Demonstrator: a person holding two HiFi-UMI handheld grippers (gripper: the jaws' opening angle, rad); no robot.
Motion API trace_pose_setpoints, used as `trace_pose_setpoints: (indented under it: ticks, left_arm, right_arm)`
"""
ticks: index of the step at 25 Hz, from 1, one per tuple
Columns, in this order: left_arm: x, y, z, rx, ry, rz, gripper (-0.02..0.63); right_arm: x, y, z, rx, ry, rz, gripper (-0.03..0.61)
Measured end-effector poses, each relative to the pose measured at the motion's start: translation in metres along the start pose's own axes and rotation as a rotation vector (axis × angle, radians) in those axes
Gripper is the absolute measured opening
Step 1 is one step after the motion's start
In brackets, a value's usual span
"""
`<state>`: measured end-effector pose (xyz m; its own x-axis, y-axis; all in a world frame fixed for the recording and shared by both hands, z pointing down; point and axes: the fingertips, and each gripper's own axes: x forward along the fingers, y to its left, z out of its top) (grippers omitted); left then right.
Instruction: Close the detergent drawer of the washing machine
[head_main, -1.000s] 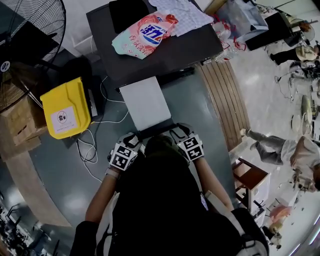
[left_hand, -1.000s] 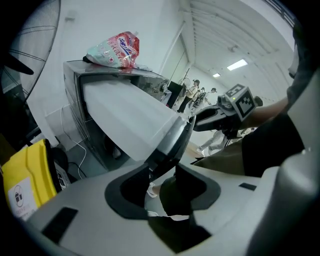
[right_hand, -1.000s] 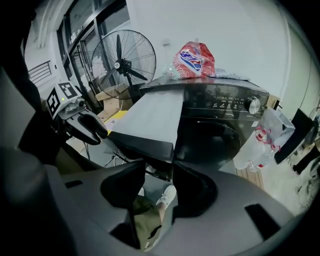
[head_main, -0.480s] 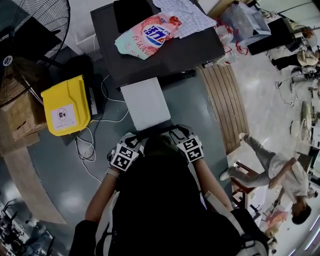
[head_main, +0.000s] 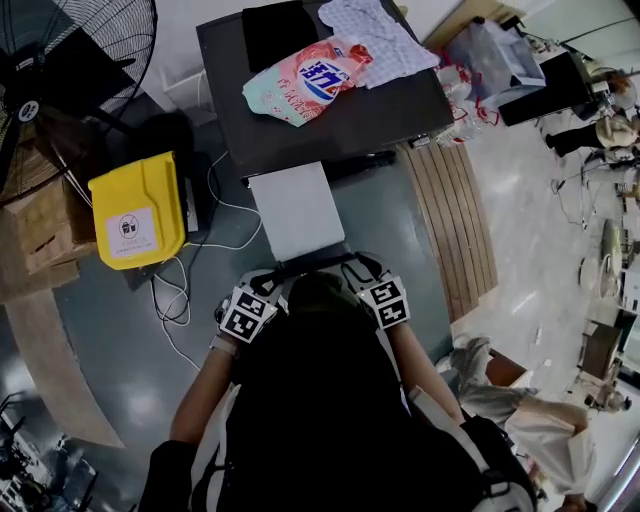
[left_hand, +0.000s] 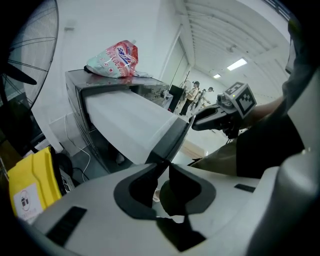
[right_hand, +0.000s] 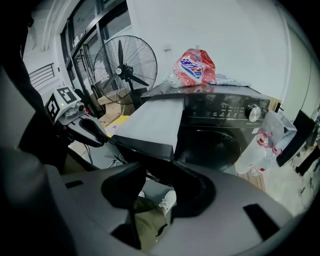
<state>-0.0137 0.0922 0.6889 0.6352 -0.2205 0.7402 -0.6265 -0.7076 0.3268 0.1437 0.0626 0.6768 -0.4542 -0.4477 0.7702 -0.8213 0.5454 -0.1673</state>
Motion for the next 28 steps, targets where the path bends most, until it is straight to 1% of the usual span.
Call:
trace_pose_setpoints:
  ticks: [6, 22, 28]
  left_arm:
    - [-0.002, 0.010, 0.016, -0.017, -0.028, 0.022, 0.078]
    - [-0.002, 0.049, 0.039, -0.061, -0.047, 0.090, 0.078]
    - [-0.002, 0.071, 0.053, -0.092, -0.054, 0.116, 0.078]
  right_arm:
    - [0.004, -0.010, 0.018, -0.014, -0.021, 0.009, 0.169]
    - [0.029, -0.022, 0.053, -0.050, -0.027, 0.053, 0.167]
    - [0.043, -0.029, 0.074, -0.068, -0.025, 0.068, 0.166]
